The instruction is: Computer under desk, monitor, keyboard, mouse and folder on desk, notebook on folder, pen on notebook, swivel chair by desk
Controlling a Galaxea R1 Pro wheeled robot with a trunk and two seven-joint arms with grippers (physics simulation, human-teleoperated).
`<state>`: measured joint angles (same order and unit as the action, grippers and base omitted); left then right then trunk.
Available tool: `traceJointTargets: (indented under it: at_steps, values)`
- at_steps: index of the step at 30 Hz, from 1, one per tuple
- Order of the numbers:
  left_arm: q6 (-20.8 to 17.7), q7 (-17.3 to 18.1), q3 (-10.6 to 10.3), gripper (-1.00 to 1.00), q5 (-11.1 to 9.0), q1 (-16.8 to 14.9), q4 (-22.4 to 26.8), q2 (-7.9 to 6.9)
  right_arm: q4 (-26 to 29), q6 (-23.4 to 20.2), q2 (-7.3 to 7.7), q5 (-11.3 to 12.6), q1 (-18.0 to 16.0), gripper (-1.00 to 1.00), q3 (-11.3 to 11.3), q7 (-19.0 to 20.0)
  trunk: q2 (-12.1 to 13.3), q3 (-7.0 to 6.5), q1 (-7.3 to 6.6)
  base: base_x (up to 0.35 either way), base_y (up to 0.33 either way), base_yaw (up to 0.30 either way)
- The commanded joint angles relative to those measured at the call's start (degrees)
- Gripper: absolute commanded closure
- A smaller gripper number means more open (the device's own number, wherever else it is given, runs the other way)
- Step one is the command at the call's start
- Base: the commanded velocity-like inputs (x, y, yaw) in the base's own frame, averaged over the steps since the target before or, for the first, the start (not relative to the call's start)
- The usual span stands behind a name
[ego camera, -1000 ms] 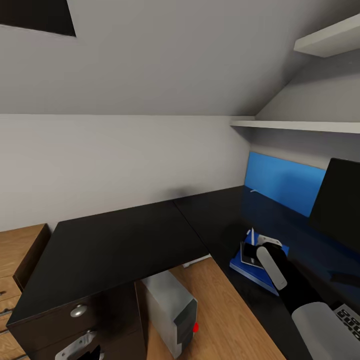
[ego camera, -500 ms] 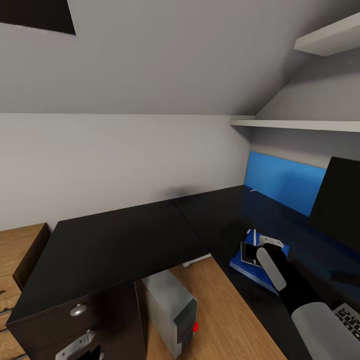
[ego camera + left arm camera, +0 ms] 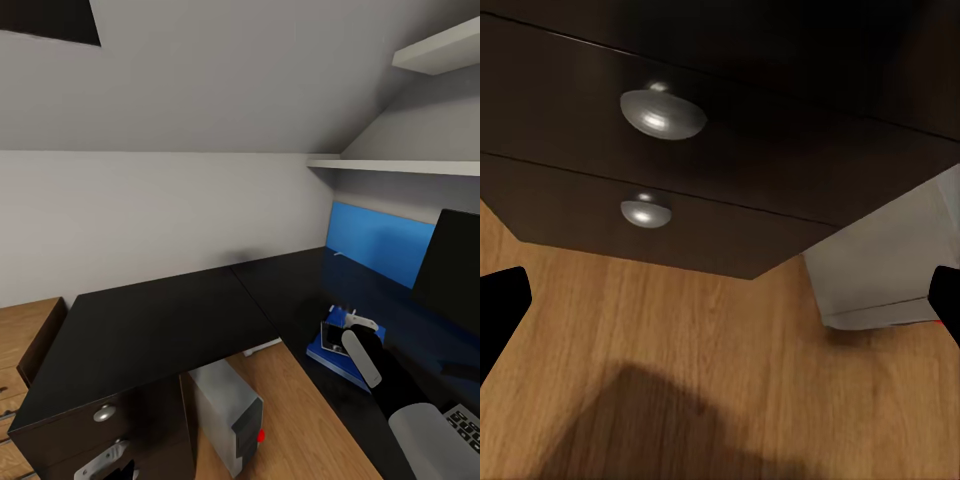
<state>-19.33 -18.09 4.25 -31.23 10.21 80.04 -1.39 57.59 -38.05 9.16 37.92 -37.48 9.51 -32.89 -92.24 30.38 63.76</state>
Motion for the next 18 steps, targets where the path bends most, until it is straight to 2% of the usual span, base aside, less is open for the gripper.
traceJointTargets:
  at_steps: [1, 18]
  values:
    - [-0.18, -0.37, -0.03, -1.0, -0.58, 0.0, 0.12, -0.02, 0.07, -0.06, 0.07, 0.58, -0.05, -1.0, 0.23, -0.6, -0.03, 0.05, 0.0, 0.0, 0.0, 0.0]
    - [-0.22, -0.37, -0.03, -1.0, -0.58, -0.02, 0.12, -0.02, 0.37, -0.03, 0.07, 0.57, -0.05, -1.0, 0.31, -0.67, -0.03, 0.05, 0.0, 0.0, 0.0, 0.0]
